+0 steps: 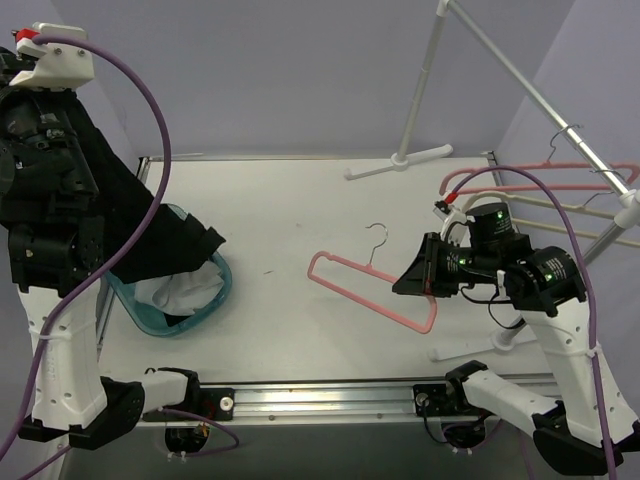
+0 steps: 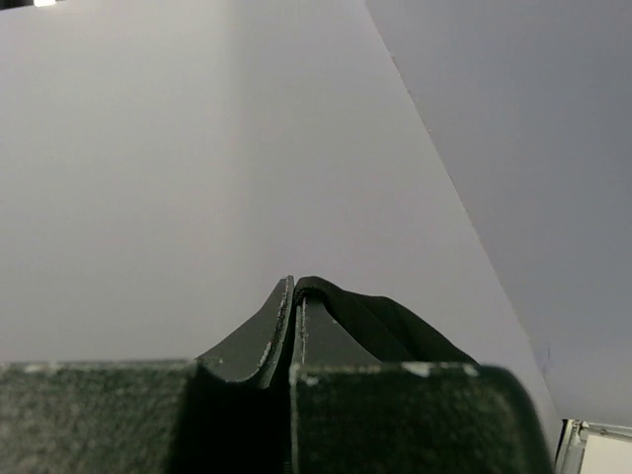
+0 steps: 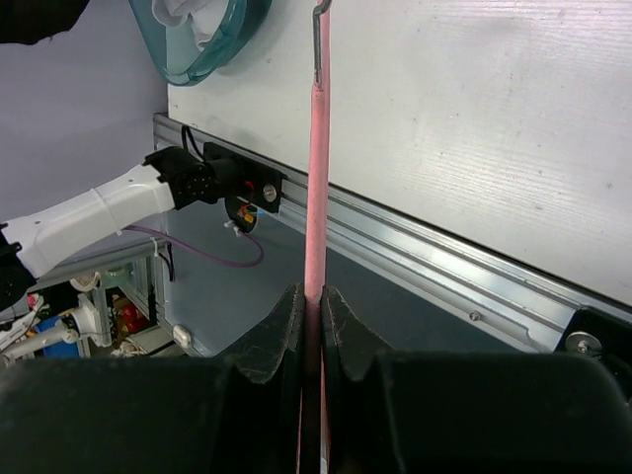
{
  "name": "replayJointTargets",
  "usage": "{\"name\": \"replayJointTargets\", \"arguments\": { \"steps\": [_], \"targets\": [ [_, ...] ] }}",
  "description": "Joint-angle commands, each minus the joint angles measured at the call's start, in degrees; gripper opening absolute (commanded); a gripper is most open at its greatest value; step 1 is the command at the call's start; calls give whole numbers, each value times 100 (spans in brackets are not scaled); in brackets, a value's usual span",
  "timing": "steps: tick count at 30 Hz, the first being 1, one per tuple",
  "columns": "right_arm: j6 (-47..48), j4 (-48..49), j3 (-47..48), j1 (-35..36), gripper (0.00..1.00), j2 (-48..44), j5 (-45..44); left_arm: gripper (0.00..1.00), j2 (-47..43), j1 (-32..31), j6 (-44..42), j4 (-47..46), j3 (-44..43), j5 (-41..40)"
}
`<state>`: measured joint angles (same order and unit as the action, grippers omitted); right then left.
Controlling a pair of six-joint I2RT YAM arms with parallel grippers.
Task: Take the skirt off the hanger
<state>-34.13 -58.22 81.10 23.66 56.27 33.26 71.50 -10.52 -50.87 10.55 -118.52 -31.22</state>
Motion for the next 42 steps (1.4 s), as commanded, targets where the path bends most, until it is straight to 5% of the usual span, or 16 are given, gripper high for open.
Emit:
{"name": "replayJointTargets", "arguments": {
  "steps": [1, 16, 29, 35, 42],
  "targets": [
    [170, 38, 99, 16, 0, 86, 93, 2, 100, 42, -388, -483, -365, 90],
    [591, -348, 46, 16, 0, 226, -38, 2, 479, 261, -1145, -1116, 196, -41],
    [794, -252, -50, 16, 0, 200, -179, 2, -778, 384, 2807, -89, 4158, 116],
    [794, -181, -94, 7, 0, 165, -241, 2, -1129, 1260, 4512, 825, 4952, 871],
    [732, 100, -288, 16, 0, 138, -135, 2, -1473, 1966, 5008, 1388, 4814, 2013]
  ]
}}
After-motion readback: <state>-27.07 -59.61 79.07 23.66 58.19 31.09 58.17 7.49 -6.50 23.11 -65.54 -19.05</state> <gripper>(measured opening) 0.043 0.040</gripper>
